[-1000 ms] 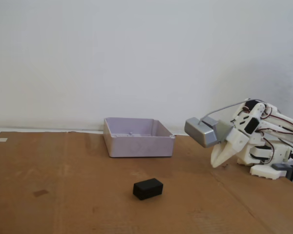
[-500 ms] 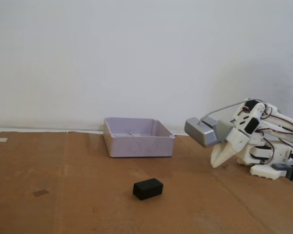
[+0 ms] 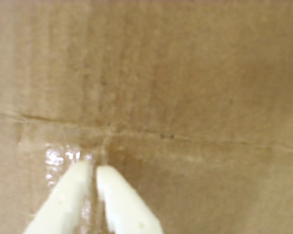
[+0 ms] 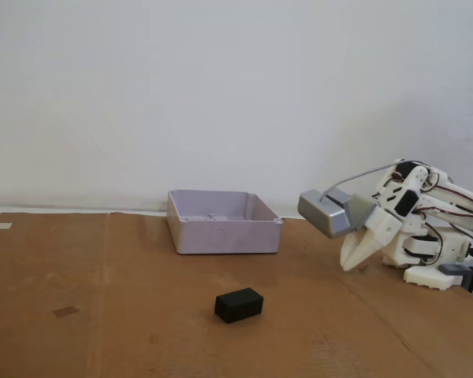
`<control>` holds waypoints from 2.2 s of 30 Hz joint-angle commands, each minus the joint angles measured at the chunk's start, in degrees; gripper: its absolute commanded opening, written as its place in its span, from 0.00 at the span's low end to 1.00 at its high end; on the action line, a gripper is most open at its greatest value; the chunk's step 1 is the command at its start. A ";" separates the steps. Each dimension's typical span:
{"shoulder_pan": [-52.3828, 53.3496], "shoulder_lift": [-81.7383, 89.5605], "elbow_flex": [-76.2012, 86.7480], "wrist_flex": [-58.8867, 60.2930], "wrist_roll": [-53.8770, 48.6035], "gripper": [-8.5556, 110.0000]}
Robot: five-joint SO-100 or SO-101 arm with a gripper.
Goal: Grasp a block and put it in the box.
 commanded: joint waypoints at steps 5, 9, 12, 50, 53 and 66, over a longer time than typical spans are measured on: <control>0.70 0.18 2.37 9.76 0.35 0.07; 0.70 0.18 2.37 9.76 0.35 0.07; 0.70 0.18 2.37 9.76 0.35 0.07; 0.26 -0.79 2.37 -6.77 0.53 0.07; 0.18 -0.79 2.37 -11.43 0.88 0.07; -0.35 -5.10 2.20 -27.69 0.35 0.07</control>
